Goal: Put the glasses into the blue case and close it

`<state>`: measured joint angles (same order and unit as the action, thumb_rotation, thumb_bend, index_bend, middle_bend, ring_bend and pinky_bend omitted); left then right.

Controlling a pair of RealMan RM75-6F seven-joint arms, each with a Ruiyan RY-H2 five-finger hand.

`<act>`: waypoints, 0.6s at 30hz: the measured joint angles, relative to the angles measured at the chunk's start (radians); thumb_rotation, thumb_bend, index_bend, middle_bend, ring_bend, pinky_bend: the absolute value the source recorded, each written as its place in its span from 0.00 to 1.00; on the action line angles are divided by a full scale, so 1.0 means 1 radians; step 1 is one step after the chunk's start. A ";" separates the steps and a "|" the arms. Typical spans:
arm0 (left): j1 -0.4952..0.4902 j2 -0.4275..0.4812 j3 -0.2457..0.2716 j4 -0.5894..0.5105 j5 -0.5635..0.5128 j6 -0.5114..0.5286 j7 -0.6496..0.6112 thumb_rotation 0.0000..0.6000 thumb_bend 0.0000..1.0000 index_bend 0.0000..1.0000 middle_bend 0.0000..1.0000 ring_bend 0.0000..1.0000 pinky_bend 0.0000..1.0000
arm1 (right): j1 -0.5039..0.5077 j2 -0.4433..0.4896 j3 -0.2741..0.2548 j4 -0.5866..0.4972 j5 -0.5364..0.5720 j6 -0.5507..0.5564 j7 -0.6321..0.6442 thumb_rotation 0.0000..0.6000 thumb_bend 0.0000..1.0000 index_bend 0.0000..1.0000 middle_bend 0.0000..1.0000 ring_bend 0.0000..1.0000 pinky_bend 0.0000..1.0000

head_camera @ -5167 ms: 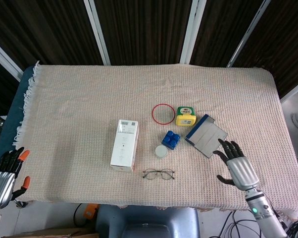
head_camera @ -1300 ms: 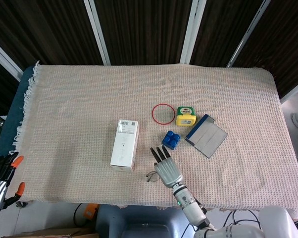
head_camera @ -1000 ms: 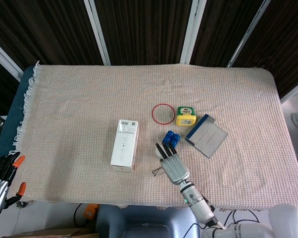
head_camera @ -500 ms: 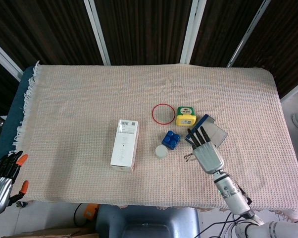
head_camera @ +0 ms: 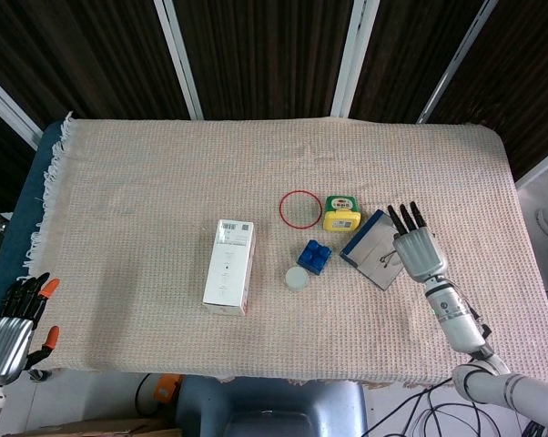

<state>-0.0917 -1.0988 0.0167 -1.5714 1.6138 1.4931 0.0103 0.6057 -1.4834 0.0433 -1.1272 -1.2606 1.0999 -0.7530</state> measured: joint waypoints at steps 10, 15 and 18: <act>-0.008 -0.001 -0.005 -0.002 -0.019 -0.018 0.004 1.00 0.45 0.00 0.00 0.00 0.04 | 0.063 -0.135 0.016 0.217 -0.035 -0.092 0.045 1.00 0.63 0.73 0.11 0.00 0.00; -0.008 0.000 -0.004 -0.003 -0.019 -0.018 0.005 1.00 0.45 0.00 0.00 0.00 0.04 | 0.077 -0.166 0.020 0.241 -0.055 -0.103 0.054 1.00 0.63 0.72 0.11 0.00 0.00; -0.007 0.001 -0.003 -0.003 -0.018 -0.015 0.003 1.00 0.45 0.00 0.00 0.00 0.04 | 0.081 -0.171 0.021 0.244 -0.065 -0.100 0.052 1.00 0.63 0.72 0.11 0.00 0.00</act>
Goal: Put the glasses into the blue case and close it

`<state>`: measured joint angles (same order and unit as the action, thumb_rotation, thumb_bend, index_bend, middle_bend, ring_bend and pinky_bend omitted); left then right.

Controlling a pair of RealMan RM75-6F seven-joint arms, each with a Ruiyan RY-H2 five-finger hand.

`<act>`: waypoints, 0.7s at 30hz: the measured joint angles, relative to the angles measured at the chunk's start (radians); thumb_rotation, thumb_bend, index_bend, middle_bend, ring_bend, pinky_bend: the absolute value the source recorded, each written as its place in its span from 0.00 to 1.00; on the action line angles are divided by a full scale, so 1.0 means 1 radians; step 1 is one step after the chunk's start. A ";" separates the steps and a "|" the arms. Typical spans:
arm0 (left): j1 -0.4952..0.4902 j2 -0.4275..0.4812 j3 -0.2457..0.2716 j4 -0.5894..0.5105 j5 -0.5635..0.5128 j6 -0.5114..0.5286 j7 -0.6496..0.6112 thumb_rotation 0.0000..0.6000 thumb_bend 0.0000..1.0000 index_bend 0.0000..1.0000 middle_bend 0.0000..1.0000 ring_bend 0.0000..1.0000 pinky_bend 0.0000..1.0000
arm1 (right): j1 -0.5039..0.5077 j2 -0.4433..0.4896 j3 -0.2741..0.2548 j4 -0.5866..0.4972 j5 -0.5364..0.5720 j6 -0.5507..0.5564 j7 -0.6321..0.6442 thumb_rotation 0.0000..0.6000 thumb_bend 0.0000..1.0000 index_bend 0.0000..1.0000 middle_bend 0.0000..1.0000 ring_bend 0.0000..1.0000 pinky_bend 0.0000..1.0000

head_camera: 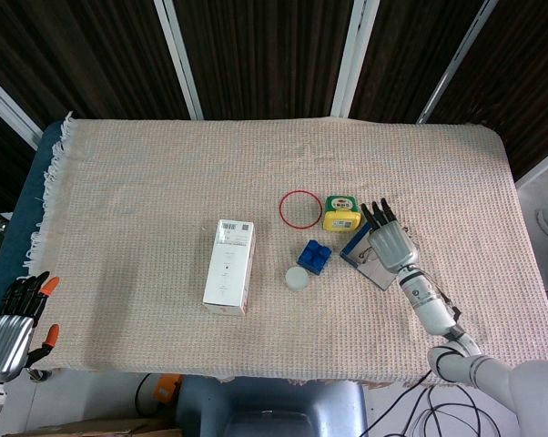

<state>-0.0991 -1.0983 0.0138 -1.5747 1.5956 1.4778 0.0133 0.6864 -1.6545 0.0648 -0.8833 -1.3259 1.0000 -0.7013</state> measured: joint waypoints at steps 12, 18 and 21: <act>0.002 0.002 0.003 -0.001 0.003 0.005 -0.002 1.00 0.45 0.00 0.00 0.00 0.04 | 0.010 -0.021 0.007 0.000 -0.004 -0.020 -0.042 1.00 0.63 0.53 0.10 0.00 0.00; 0.003 0.004 0.004 -0.002 0.004 0.008 -0.005 1.00 0.45 0.00 0.00 0.00 0.04 | 0.016 -0.029 0.020 0.000 -0.001 -0.022 -0.041 1.00 0.50 0.41 0.06 0.00 0.00; 0.005 0.005 0.004 -0.002 0.006 0.013 -0.007 1.00 0.45 0.00 0.00 0.00 0.04 | 0.014 -0.026 0.023 -0.006 -0.005 -0.008 -0.032 1.00 0.39 0.37 0.04 0.00 0.00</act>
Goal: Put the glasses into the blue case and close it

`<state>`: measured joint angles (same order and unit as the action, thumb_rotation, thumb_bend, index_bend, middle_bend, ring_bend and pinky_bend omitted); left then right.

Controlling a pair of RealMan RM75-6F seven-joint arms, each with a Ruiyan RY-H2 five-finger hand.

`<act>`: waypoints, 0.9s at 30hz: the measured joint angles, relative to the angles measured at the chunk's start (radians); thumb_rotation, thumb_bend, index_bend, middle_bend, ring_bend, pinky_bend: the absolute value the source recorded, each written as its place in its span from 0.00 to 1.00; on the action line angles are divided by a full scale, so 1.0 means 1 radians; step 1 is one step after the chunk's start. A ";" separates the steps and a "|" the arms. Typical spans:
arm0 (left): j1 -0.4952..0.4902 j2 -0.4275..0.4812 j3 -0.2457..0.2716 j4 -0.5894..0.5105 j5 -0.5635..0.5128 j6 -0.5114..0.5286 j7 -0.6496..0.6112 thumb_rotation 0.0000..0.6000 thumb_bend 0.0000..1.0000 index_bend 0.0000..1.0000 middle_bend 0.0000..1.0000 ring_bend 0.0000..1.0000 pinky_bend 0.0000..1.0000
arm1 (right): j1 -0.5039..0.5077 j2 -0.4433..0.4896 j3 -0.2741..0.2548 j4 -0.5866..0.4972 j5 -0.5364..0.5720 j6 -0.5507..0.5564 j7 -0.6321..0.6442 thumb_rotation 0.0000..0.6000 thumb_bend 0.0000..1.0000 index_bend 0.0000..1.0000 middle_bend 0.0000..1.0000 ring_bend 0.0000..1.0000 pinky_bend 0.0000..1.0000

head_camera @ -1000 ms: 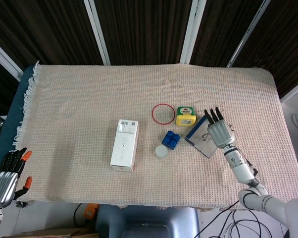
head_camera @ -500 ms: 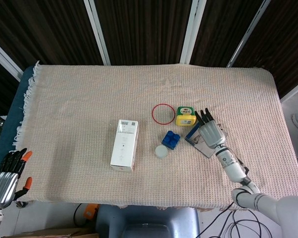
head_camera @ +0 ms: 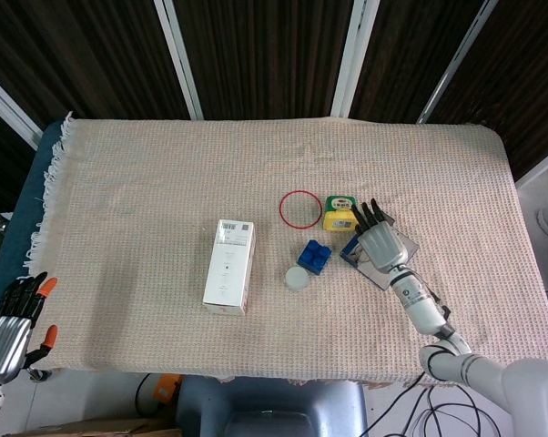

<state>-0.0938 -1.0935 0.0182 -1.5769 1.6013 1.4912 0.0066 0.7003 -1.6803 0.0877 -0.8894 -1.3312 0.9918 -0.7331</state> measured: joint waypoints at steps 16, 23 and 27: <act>0.003 0.001 0.002 -0.001 0.006 0.006 -0.002 1.00 0.45 0.00 0.00 0.00 0.04 | -0.038 0.007 0.026 0.069 0.004 0.039 0.115 1.00 0.19 0.31 0.02 0.00 0.00; -0.001 0.000 0.002 -0.002 0.003 -0.002 0.001 1.00 0.45 0.00 0.00 0.00 0.04 | -0.034 -0.028 0.046 0.126 0.029 0.011 0.165 1.00 0.19 0.31 0.02 0.00 0.00; 0.001 0.000 0.002 -0.002 0.004 0.002 0.002 1.00 0.45 0.00 0.00 0.00 0.04 | -0.041 -0.052 0.062 0.144 0.047 0.012 0.200 1.00 0.19 0.30 0.01 0.00 0.00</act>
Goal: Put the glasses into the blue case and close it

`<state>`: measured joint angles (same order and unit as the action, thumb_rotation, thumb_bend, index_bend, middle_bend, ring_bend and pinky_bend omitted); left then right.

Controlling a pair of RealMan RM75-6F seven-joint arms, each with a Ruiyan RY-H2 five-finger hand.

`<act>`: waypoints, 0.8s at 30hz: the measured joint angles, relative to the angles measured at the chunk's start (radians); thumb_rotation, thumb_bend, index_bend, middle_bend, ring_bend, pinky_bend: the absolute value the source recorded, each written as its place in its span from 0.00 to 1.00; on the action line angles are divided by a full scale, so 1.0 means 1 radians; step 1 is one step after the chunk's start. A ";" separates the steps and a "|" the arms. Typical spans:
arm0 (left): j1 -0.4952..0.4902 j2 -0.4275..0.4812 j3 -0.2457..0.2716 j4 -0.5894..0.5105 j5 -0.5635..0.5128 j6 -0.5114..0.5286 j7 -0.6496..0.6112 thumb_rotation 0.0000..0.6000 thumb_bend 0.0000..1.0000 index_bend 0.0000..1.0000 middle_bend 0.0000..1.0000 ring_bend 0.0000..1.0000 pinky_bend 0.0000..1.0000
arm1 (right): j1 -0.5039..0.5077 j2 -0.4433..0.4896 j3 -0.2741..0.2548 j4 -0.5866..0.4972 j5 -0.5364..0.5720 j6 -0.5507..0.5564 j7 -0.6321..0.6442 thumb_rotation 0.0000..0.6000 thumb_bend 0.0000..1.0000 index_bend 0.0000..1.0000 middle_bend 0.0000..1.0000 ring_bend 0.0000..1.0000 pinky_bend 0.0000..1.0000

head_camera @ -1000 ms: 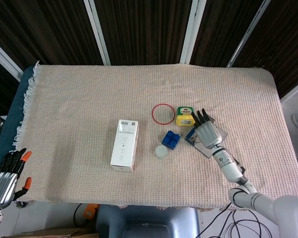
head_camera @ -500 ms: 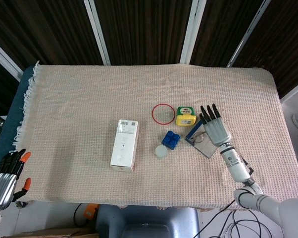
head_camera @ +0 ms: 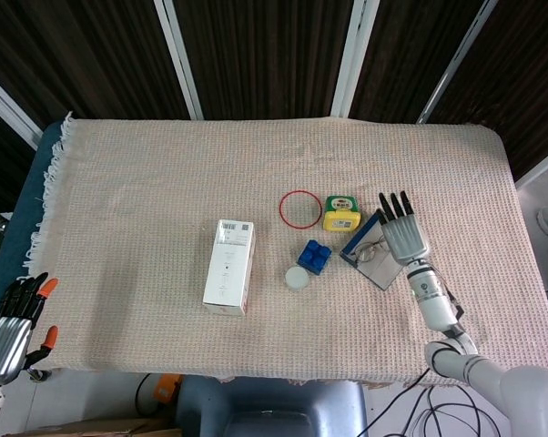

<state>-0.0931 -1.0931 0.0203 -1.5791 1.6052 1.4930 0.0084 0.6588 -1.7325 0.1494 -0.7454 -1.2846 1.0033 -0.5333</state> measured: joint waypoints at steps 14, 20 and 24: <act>-0.002 0.000 -0.001 0.000 -0.004 -0.006 0.002 1.00 0.45 0.00 0.00 0.00 0.04 | -0.005 -0.114 0.012 0.166 -0.005 0.018 0.083 1.00 0.18 0.26 0.01 0.00 0.00; -0.003 0.000 -0.002 0.000 -0.008 -0.008 0.000 1.00 0.45 0.00 0.00 0.00 0.04 | 0.012 -0.160 0.029 0.225 -0.004 0.020 0.087 1.00 0.18 0.27 0.01 0.00 0.00; -0.004 0.001 -0.002 0.001 -0.010 -0.009 0.000 1.00 0.45 0.00 0.00 0.00 0.04 | 0.025 -0.178 0.043 0.248 0.001 0.016 0.085 1.00 0.18 0.27 0.01 0.00 0.00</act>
<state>-0.0966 -1.0926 0.0178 -1.5786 1.5952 1.4837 0.0089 0.6834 -1.9108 0.1923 -0.4969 -1.2831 1.0196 -0.4488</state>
